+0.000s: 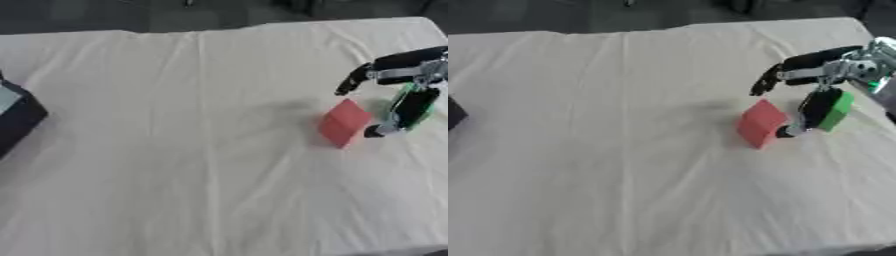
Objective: Pick up the objects with one hand, pass them to the other hand, and then place them into the box on the other side of the table.
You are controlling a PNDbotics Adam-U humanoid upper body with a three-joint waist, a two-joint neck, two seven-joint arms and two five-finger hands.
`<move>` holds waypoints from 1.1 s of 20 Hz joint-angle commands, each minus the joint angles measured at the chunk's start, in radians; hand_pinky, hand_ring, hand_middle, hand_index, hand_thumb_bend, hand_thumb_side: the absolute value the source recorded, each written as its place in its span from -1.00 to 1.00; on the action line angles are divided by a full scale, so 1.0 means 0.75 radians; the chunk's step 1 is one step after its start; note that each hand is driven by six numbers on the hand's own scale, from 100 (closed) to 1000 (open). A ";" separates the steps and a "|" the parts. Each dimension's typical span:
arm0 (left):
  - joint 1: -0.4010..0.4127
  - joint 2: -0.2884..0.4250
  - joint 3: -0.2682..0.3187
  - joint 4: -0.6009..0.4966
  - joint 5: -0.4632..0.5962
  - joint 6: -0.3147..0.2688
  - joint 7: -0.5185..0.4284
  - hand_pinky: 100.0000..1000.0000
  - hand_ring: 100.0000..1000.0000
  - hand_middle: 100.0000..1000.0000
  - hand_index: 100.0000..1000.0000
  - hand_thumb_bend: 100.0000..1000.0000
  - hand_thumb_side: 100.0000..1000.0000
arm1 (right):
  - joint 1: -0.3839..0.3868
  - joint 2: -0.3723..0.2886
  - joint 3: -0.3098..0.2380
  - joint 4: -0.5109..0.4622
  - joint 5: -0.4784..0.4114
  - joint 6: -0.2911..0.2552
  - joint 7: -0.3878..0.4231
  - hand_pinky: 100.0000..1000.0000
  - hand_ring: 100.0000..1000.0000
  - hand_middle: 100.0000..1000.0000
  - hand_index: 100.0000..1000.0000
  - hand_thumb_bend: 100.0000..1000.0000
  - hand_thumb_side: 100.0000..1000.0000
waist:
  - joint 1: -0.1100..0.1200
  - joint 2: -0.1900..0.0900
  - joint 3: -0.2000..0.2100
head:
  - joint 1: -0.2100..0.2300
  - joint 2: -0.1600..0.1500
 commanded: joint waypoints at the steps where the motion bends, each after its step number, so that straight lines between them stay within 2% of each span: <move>1: -0.006 0.023 0.016 -0.015 0.003 0.002 0.007 0.68 0.82 0.35 0.40 -1.00 -0.04 | -0.028 -0.012 -0.008 0.026 0.021 -0.016 0.001 0.92 0.76 0.64 0.78 -0.22 -0.74 | 0.003 -0.018 0.001 | -0.007 -0.002; 17: 0.009 0.015 0.009 -0.001 -0.006 0.013 -0.005 0.68 0.82 0.34 0.39 -1.00 0.00 | -0.055 0.075 0.008 0.170 0.084 -0.065 -0.003 0.90 0.72 0.59 0.75 -0.23 -0.78 | 0.011 -0.007 0.003 | -0.003 -0.007; 22: 0.010 0.015 0.008 0.003 -0.009 0.016 -0.006 0.68 0.82 0.34 0.39 -1.00 0.00 | -0.059 0.083 0.006 0.189 0.088 -0.046 -0.017 0.90 0.70 0.51 0.68 -0.28 -0.90 | 0.012 -0.005 0.002 | 0.001 -0.009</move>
